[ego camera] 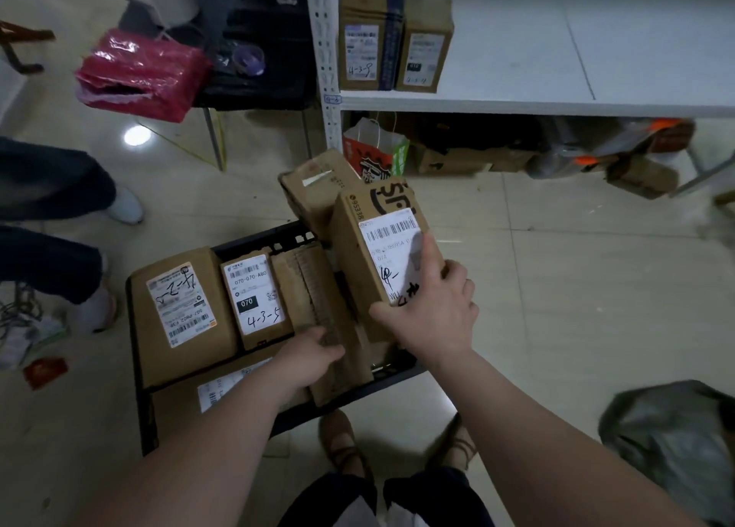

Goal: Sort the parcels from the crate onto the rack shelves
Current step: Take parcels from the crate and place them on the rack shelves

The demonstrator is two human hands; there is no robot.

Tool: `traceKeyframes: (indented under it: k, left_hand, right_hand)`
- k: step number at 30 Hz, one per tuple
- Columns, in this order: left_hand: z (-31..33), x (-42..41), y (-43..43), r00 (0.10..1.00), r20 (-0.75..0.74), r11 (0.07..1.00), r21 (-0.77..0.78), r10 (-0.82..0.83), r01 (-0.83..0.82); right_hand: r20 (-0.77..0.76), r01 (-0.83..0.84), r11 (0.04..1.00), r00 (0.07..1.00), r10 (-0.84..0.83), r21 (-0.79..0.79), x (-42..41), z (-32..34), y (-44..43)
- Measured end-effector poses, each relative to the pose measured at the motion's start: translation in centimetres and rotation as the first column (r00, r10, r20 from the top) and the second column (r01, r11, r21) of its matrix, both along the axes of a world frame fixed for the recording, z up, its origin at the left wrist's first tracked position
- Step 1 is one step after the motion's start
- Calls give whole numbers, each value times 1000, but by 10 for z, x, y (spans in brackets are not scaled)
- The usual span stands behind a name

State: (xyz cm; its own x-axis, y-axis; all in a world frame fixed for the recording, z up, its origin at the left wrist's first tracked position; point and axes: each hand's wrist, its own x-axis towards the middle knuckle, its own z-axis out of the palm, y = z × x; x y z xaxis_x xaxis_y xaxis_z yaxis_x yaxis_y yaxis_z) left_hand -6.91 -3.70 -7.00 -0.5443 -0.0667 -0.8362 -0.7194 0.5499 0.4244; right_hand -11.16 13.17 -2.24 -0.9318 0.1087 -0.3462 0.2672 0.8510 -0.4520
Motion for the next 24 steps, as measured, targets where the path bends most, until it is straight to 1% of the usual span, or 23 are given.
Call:
traceKeyframes:
  k: [3, 6, 9, 12, 15, 19, 24]
  left_hand:
    - [9, -9, 5, 994, -52, 996, 15, 91, -91]
    - [23, -22, 11, 970, -66, 967, 121, 232, -223]
    - [38, -34, 16, 938, -35, 909, 262, 346, -325]
    - [54, -45, 24, 918, -1, 834, 418, 396, -360]
    - [68, -53, 31, 903, 35, 767, 514, 427, -383]
    - [81, -62, 33, 893, 37, 736, 551, 449, -393]
    - [99, -74, 33, 883, -15, 723, 580, 469, -374]
  right_hand:
    - [65, 23, 999, 998, -25, 28, 2, 12, 10]
    - [80, 54, 998, 995, -57, 41, 5, 23, 17]
    - [43, 79, 997, 996, -80, 20, 4, 38, 19]
    - [-12, 83, 997, 997, -83, 5, 0, 56, 18]
    - [-48, 70, 998, 996, -70, 3, -5, 75, 17]
    - [-56, 42, 997, 998, -38, 61, -16, 102, 16]
    - [-99, 29, 998, 995, -23, 59, -28, 123, 12]
